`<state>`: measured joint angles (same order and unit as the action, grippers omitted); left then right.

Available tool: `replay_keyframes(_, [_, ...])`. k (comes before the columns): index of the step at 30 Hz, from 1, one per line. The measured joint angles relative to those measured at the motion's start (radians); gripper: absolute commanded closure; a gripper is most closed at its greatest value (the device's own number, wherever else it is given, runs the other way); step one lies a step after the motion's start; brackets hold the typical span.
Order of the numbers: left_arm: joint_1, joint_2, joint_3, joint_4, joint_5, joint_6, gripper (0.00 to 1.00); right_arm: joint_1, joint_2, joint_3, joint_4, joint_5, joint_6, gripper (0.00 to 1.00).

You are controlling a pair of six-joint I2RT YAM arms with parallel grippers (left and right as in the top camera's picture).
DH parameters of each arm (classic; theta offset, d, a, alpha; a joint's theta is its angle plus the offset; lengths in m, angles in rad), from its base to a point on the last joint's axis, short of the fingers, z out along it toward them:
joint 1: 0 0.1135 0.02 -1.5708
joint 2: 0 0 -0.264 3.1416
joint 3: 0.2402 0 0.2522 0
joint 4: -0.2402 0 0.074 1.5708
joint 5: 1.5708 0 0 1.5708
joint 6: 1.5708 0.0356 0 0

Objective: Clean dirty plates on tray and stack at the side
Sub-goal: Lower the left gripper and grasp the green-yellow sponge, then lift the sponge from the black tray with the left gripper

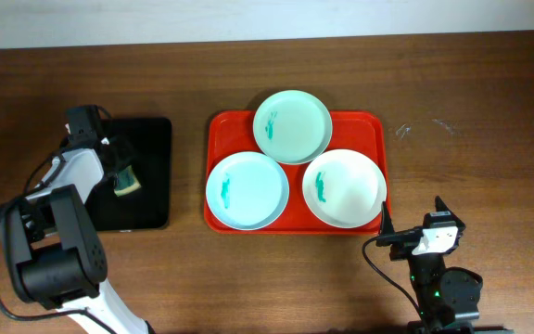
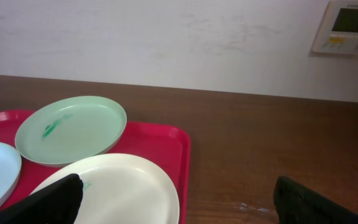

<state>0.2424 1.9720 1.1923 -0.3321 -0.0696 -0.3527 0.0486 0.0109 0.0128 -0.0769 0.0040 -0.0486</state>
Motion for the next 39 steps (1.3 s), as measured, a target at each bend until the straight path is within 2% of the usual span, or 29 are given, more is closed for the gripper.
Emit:
replay_keyframes(1, [0.000, 0.001, 0.000, 0.001, -0.003, 0.002, 1.00, 0.000, 0.000, 0.000, 0.000, 0.000, 0.000, 0.02])
replay_keyframes(4, [0.000, 0.003, 0.000, 0.000, -0.010, 0.005, 0.97, 0.000, 0.000, 0.000, 0.000, 0.000, 0.000, 0.02])
replay_keyframes(6, [0.000, 0.003, 0.000, -0.001, -0.010, 0.005, 0.01, 0.000, 0.000, 0.000, 0.000, 0.000, -0.001, 0.02])
replay_keyframes(12, [-0.001, 0.002, 0.021, -0.059, 0.033, 0.009, 0.01, 0.000, 0.000, 0.000, 0.000, 0.000, 0.000, 0.02])
replay_keyframes(20, [-0.001, -0.019, 0.046, -0.286, 0.114, 0.018, 0.01, 0.000, 0.000, 0.000, 0.000, 0.000, -0.001, 0.02])
replay_keyframes(22, [-0.001, -0.021, 0.048, -0.317, 0.116, 0.018, 0.16, 0.000, 0.000, 0.000, 0.000, 0.000, 0.000, 0.02])
replay_keyframes(23, [-0.001, -0.021, 0.048, -0.325, 0.116, 0.020, 0.38, 0.000, 0.000, 0.000, 0.000, 0.000, 0.000, 0.02])
replay_keyframes(25, [0.000, -0.021, 0.048, -0.338, 0.115, 0.017, 0.73, 0.000, 0.000, 0.000, 0.000, 0.000, 0.000, 0.01])
replay_keyframes(27, [0.002, -0.020, 0.047, -0.354, 0.111, 0.018, 0.96, 0.000, 0.000, 0.000, 0.000, 0.000, 0.000, 0.02])
replay_keyframes(28, [0.003, -0.020, 0.044, -0.359, 0.111, 0.017, 1.00, 0.000, 0.000, 0.000, 0.000, 0.000, -0.001, 0.02])
replay_keyframes(31, [0.003, -0.020, 0.042, -0.362, 0.111, 0.016, 1.00, 0.000, 0.000, 0.000, 0.000, 0.000, 0.000, 0.02])
replay_keyframes(32, [0.003, -0.019, 0.042, -0.362, 0.110, 0.016, 0.83, 0.000, 0.000, 0.000, 0.000, 0.000, 0.000, 0.02])
replay_keyframes(33, [0.003, -0.019, 0.042, -0.363, 0.105, 0.016, 0.26, 0.000, 0.000, 0.000, 0.000, 0.000, -0.001, 0.02])
replay_keyframes(34, [0.003, -0.019, 0.042, -0.362, 0.099, 0.011, 0.01, 0.000, 0.000, 0.000, 0.000, 0.000, 0.000, 0.02])
replay_keyframes(39, [-0.008, -0.020, 0.042, -0.316, 0.052, 0.012, 0.01, 0.000, 0.000, 0.000, 0.000, 0.000, 0.000, 0.02])
